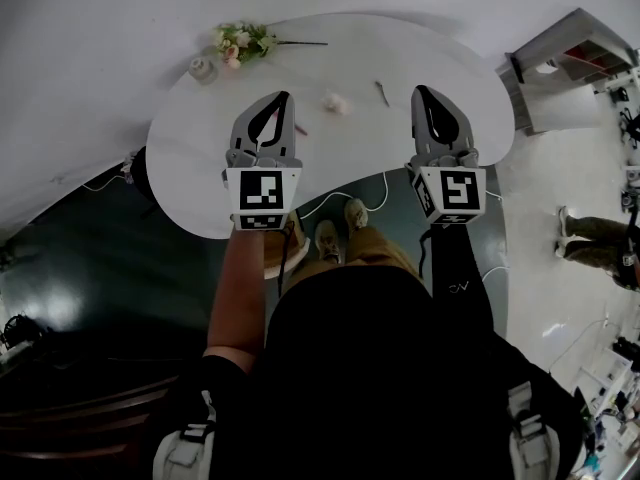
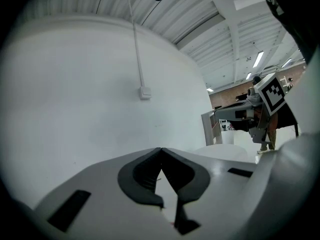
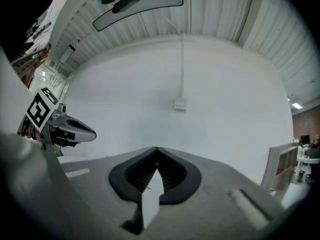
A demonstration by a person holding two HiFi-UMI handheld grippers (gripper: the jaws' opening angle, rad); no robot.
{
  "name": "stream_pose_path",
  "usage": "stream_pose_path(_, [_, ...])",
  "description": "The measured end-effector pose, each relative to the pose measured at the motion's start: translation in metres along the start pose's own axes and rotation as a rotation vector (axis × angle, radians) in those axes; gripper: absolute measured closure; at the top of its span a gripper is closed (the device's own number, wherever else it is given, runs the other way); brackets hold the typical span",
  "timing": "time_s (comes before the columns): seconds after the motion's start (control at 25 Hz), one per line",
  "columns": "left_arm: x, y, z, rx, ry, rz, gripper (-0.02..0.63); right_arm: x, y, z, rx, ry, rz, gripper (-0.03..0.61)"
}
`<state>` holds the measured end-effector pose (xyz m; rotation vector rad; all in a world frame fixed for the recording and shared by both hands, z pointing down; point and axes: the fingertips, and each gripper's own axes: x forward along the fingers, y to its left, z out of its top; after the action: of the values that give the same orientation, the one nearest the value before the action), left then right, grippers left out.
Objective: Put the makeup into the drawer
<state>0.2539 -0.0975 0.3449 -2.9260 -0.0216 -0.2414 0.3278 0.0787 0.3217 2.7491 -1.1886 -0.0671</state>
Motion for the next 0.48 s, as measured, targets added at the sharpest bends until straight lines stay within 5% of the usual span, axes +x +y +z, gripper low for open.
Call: stream_pose_path(0.48, [0.048, 0.001, -0.002, 0.004, 0.021, 0.034, 0.604, 0.060, -0.033, -0.018, 0.022, 0.007, 0.061, 0.574])
